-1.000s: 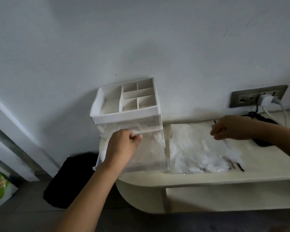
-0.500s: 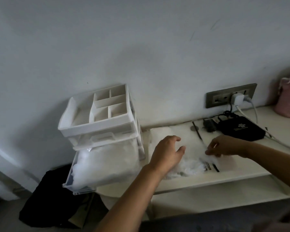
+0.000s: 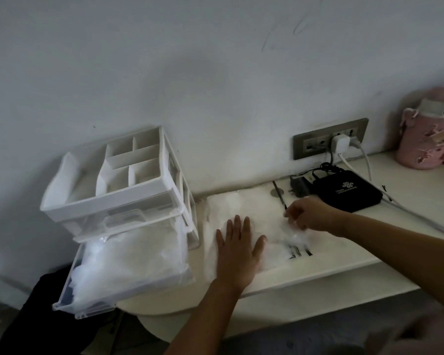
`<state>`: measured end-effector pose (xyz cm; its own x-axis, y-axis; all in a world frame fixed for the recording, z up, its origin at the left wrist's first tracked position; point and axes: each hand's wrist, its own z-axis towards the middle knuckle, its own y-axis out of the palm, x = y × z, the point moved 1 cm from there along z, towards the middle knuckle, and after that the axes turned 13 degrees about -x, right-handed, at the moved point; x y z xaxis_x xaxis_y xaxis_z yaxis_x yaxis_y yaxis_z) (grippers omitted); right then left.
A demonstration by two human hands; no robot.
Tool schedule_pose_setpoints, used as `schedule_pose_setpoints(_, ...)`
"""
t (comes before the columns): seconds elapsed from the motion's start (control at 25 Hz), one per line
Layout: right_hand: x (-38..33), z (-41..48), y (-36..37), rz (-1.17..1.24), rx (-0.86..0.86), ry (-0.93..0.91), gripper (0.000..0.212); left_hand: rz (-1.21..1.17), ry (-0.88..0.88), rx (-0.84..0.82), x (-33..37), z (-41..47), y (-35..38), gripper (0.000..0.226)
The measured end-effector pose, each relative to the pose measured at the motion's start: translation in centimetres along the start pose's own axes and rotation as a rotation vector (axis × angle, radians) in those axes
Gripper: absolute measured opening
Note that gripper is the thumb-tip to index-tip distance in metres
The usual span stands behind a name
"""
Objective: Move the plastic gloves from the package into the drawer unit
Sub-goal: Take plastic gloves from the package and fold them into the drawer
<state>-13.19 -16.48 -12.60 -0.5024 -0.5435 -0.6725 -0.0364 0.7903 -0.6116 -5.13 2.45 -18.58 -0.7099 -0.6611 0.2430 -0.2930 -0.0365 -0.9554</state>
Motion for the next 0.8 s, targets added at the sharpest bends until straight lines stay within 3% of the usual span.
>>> schedule_pose_setpoints(0.16,0.2,0.2,0.6,-0.243,-0.033,0.008,0.031,-0.046,0.027,0.089,0.0,0.2,0.3,0.103)
schedule_pose_setpoints(0.36,0.5,1.0,0.5,-0.220,0.040,0.048,0.012,-0.098,0.091,0.194,0.0,0.2,0.8,0.100)
schedule_pose_setpoints(0.52,0.9,1.0,0.3,-0.257,0.024,0.073,0.017,-0.016,0.101,0.289,-0.1,0.5,1.3,0.074)
schedule_pose_setpoints(0.8,0.6,0.5,0.3,-0.385,-0.015,0.123,0.024,0.036,0.065,0.333,-0.2,0.5,1.4,0.067)
